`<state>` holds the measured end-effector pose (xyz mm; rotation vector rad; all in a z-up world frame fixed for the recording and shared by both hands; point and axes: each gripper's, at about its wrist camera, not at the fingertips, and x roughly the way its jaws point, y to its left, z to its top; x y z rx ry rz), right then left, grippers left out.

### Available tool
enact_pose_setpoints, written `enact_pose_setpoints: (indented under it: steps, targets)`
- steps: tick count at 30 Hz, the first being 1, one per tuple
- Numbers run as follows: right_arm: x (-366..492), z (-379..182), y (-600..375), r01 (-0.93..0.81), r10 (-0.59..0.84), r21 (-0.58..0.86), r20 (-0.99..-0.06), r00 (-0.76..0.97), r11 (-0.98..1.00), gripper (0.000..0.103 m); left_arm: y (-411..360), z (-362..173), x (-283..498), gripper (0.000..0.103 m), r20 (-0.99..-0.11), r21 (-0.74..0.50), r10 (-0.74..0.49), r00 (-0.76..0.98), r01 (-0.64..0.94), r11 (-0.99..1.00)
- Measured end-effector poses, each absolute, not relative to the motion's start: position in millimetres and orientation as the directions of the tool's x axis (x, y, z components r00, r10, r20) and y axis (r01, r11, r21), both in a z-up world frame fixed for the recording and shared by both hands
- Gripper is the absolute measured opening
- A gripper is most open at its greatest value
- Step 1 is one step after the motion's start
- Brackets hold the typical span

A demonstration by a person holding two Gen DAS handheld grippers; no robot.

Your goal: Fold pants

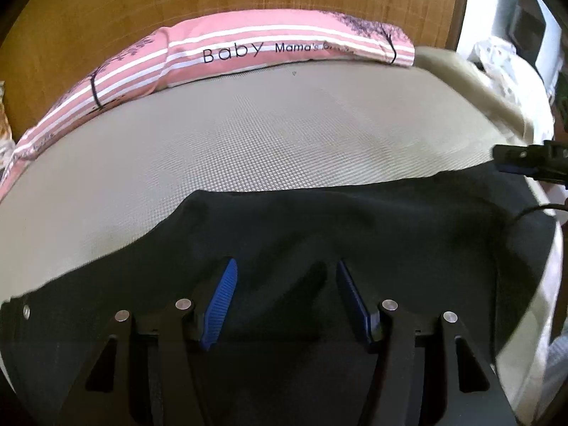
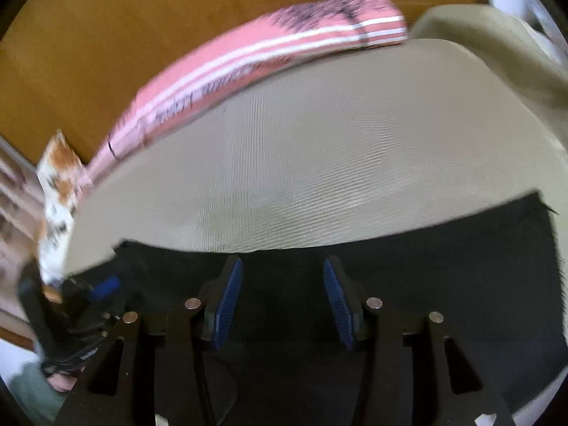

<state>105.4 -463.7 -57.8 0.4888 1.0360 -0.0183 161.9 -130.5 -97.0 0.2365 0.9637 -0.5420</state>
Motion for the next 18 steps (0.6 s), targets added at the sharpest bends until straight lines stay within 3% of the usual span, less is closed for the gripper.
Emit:
enact_pose_setpoints:
  steps: [4, 11, 18]
  targets:
    - [60.8, -31.4, -519.6, 0.321, 0.226, 0.449, -0.809, 0.543, 0.834, 0.046, -121.3, -84.1, 144.9, 0.059, -0.823, -0.086, -0.36, 0.44, 0.53, 0.844]
    - [-22.8, -12.8, -598.7, 0.483, 0.179, 0.43, -0.858, 0.481, 0.763, 0.047, -119.9, -78.3, 116.8, 0.059, -0.823, -0.127, -0.39, 0.412, 0.536, 0.834]
    - [-91.3, -63.9, -620.2, 0.595, 0.205, 0.488, -0.854, 0.479, 0.639, 0.048, -138.6, -88.8, 95.5, 0.059, -0.839, -0.116, -0.389, 0.38, 0.574, 0.811]
